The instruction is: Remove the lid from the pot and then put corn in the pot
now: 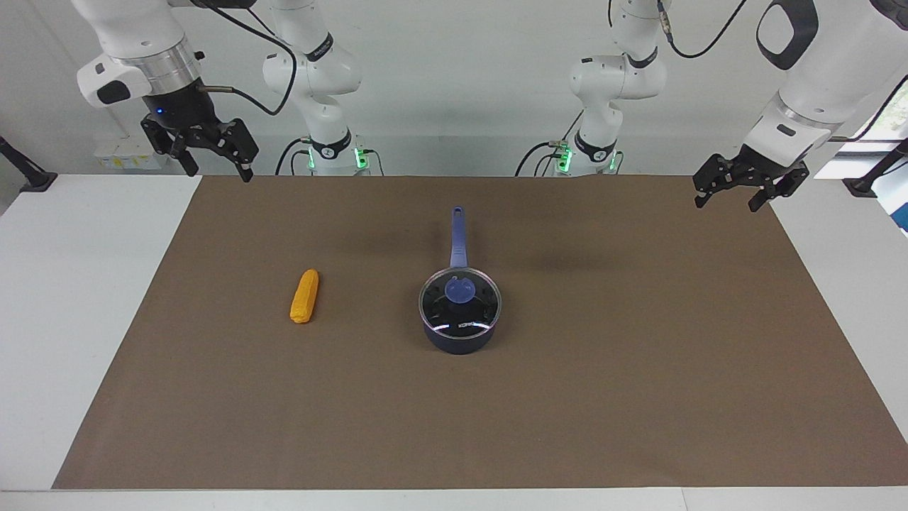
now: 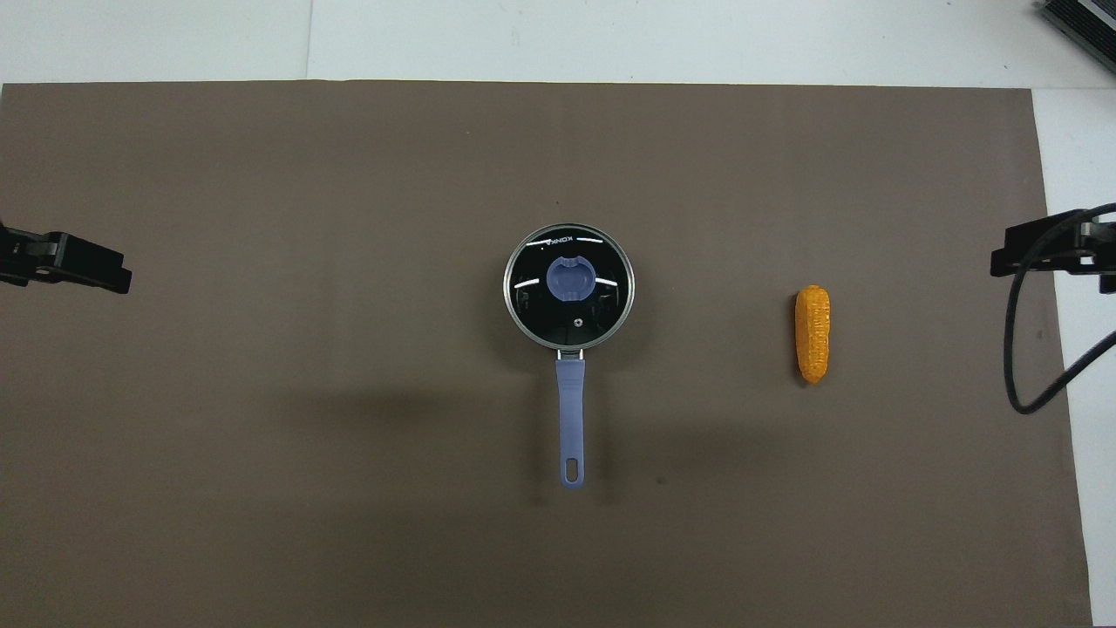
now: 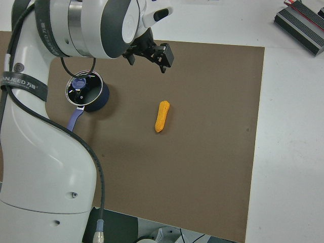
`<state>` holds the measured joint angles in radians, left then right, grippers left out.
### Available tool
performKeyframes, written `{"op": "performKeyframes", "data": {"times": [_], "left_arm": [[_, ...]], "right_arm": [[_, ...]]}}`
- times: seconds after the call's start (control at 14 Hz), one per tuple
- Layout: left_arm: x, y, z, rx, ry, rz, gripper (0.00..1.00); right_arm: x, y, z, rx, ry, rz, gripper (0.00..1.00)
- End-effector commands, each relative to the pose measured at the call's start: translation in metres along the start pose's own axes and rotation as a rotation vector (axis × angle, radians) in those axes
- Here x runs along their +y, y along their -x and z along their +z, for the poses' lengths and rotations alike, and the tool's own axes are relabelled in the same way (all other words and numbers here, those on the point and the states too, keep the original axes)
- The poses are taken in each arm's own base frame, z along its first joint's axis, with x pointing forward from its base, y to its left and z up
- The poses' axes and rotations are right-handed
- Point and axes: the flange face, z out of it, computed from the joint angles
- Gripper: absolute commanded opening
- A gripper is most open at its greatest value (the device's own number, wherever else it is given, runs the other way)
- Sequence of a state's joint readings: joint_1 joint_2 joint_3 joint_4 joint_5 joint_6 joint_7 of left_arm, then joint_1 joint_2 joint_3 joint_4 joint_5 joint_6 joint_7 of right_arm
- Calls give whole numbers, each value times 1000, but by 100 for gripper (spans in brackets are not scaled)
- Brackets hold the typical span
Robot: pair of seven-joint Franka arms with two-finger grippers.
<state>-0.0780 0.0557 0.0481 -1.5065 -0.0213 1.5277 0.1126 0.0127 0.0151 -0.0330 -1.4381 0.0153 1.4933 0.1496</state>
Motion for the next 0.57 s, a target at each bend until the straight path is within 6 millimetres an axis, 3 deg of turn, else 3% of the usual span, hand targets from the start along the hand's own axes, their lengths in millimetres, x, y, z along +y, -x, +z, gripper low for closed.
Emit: {"op": "performKeyframes", "data": {"times": [0.0, 0.5], "left_arm": [[0, 7, 1, -21, -12, 12, 100], [10, 7, 2, -27, -12, 21, 100]], "right_arm": [[-2, 1, -4, -11, -8, -22, 100], [-3, 2, -4, -9, -8, -18, 100]]}}
